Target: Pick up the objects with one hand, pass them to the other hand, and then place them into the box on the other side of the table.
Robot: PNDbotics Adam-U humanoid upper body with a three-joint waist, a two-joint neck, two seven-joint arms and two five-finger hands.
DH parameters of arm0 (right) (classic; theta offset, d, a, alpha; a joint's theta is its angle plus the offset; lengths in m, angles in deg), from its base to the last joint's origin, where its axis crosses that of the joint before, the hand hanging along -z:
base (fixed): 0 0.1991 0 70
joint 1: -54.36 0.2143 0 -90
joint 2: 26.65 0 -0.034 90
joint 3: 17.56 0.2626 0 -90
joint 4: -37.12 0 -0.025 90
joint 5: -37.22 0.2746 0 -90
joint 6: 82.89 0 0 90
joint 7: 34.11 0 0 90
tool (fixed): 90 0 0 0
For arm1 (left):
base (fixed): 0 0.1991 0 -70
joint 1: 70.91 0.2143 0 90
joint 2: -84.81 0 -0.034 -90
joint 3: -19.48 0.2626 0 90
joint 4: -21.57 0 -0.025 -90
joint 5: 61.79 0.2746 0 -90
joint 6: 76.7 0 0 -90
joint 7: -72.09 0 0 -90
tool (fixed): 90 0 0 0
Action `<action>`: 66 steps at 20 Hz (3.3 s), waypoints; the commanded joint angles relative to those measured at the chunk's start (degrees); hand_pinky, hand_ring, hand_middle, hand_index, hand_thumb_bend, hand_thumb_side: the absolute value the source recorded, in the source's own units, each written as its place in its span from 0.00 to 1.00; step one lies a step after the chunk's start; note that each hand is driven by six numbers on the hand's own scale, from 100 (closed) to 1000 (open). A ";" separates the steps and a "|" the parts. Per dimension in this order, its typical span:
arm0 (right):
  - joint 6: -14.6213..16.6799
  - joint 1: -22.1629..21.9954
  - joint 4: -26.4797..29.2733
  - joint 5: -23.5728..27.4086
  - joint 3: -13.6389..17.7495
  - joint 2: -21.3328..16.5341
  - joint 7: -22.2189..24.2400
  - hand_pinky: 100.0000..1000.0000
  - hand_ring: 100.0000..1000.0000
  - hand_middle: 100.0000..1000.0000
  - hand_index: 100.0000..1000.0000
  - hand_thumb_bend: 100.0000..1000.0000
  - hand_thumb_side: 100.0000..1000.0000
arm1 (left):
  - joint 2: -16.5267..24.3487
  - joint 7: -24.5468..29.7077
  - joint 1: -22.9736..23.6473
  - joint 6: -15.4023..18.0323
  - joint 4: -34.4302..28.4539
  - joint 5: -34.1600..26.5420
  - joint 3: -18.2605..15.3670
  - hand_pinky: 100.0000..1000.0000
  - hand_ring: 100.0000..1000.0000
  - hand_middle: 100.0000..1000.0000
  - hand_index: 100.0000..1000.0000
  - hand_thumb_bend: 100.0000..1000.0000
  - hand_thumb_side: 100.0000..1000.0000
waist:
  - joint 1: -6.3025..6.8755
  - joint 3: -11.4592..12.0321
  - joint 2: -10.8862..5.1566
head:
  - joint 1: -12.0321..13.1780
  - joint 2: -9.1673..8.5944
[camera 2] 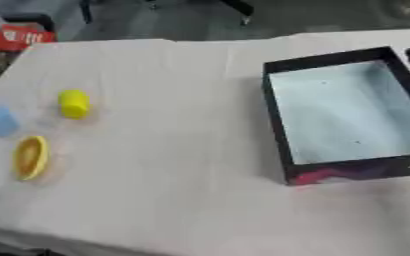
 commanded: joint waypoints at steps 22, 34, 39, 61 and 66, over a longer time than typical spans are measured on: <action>2.80 0.51 0.73 -0.33 -0.44 -3.31 -0.35 1.00 1.00 0.82 1.00 0.05 0.32 | 3.70 38.17 -11.62 5.47 21.98 28.70 -2.39 0.92 0.93 0.81 0.88 0.73 0.11 | -0.21 0.36 0.72 | 1.95 -2.13; 3.20 0.62 0.84 -0.93 -0.51 -3.19 -0.39 1.00 1.00 0.81 1.00 0.04 0.33 | 3.61 40.50 -11.30 3.60 27.38 35.87 -3.90 0.93 0.93 0.82 0.86 0.69 0.01 | -0.47 0.01 1.39 | 1.70 -1.81; 3.34 0.73 0.83 -1.51 -0.60 -3.05 -0.30 1.00 1.00 0.81 1.00 0.04 0.33 | 3.34 39.86 -11.45 2.16 29.20 38.55 -4.43 0.92 0.93 0.81 0.86 0.66 0.00 | -0.59 -0.20 1.93 | 2.17 -1.84; 3.59 1.52 0.93 -4.22 -1.21 -1.64 1.29 1.00 1.00 0.80 1.00 0.04 0.35 | 1.30 30.35 -10.54 -5.67 35.92 46.24 -7.27 0.91 0.93 0.81 0.84 0.59 0.00 | -0.72 -2.05 4.28 | 6.27 -3.77; 3.70 1.61 0.92 -4.53 -1.29 -1.53 1.42 1.00 1.00 0.80 1.00 0.03 0.35 | 1.03 29.05 -10.60 -5.89 36.00 45.46 -7.31 0.91 0.93 0.81 0.84 0.58 0.00 | -0.74 -2.28 4.59 | 6.30 -3.85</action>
